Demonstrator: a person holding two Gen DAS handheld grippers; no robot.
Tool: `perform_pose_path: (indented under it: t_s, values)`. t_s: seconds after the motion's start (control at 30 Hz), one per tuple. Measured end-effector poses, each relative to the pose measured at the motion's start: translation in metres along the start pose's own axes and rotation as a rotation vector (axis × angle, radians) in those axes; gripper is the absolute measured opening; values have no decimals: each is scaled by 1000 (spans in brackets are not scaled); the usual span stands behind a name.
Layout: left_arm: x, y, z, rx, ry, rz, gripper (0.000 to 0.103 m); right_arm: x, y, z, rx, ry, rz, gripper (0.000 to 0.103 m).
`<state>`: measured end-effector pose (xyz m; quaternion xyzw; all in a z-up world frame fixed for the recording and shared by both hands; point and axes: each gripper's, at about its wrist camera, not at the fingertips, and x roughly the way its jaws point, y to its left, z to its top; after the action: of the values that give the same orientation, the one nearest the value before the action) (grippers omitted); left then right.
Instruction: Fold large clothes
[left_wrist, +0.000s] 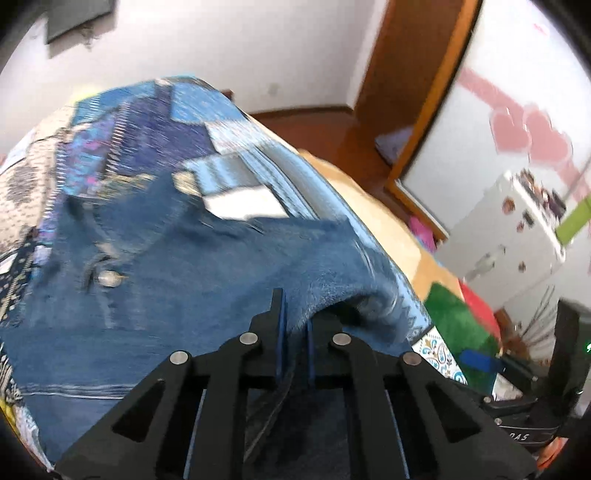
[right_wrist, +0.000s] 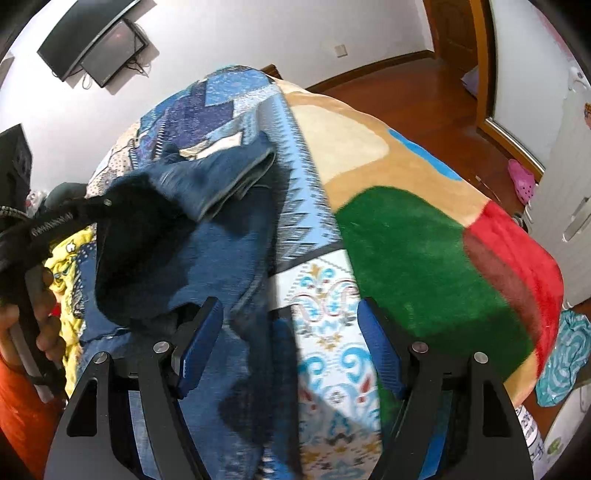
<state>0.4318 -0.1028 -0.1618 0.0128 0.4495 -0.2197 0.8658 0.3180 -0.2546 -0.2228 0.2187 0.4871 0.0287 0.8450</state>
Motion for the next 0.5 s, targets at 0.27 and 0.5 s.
perform_pose_path:
  t_s: [0.27, 0.5]
  values:
    - [-64, 65, -22, -103, -114, 84, 5, 0, 39, -1, -84, -15, 16, 72]
    - [-94, 132, -64, -223, -101, 124, 5, 8, 77, 11, -198, -35, -22, 72]
